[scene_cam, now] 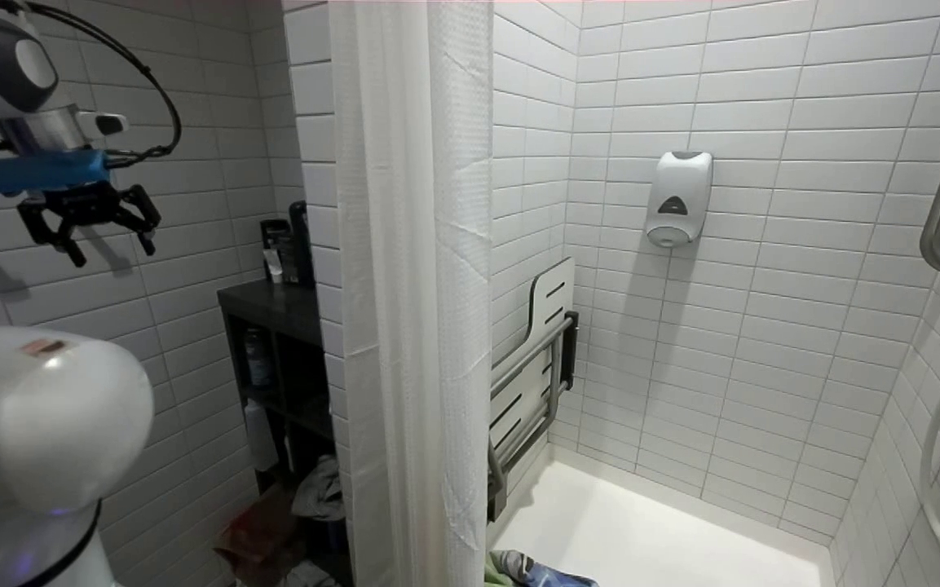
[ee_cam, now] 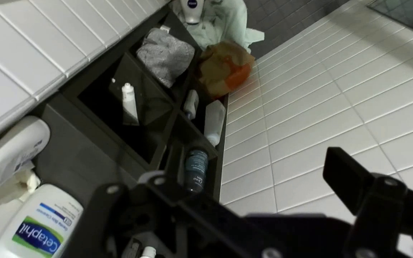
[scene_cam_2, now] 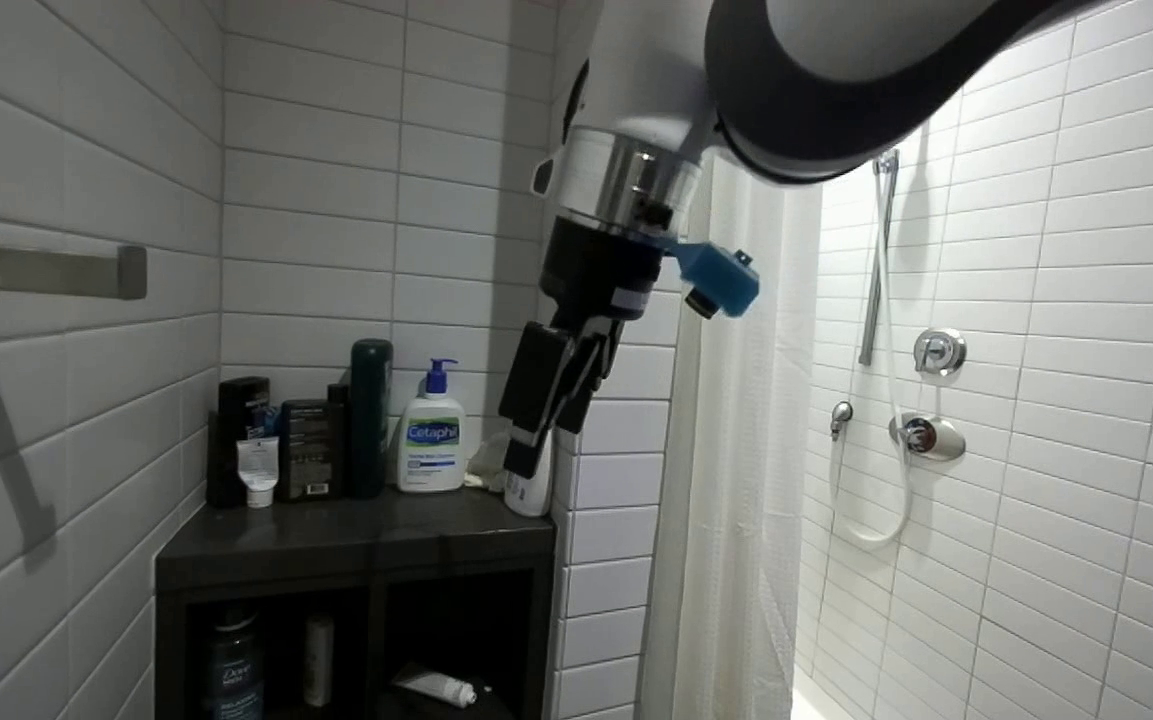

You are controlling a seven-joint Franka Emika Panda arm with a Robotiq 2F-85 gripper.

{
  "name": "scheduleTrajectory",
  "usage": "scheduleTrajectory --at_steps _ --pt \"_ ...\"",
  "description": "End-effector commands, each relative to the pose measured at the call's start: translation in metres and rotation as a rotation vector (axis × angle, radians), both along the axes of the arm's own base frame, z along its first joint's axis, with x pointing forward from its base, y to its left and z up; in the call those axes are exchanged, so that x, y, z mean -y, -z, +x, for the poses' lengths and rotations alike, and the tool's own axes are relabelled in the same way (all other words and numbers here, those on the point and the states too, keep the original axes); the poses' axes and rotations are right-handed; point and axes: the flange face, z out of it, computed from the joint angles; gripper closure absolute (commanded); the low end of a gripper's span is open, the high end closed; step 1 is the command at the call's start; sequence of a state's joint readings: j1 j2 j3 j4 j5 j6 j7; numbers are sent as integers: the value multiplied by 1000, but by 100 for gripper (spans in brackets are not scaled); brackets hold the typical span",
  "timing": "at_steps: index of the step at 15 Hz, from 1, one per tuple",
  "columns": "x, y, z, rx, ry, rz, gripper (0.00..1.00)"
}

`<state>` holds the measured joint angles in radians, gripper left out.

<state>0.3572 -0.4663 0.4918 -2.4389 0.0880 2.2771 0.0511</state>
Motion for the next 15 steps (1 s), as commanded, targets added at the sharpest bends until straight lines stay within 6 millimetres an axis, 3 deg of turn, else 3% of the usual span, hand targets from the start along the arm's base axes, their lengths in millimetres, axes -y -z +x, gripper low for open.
scheduleTrajectory --at_steps 1,9,15 --pt "-10 4 7 103 6 -7 0" --pt "6 -17 42 257 178 101 0" --pt "13 -22 67 384 280 138 0"
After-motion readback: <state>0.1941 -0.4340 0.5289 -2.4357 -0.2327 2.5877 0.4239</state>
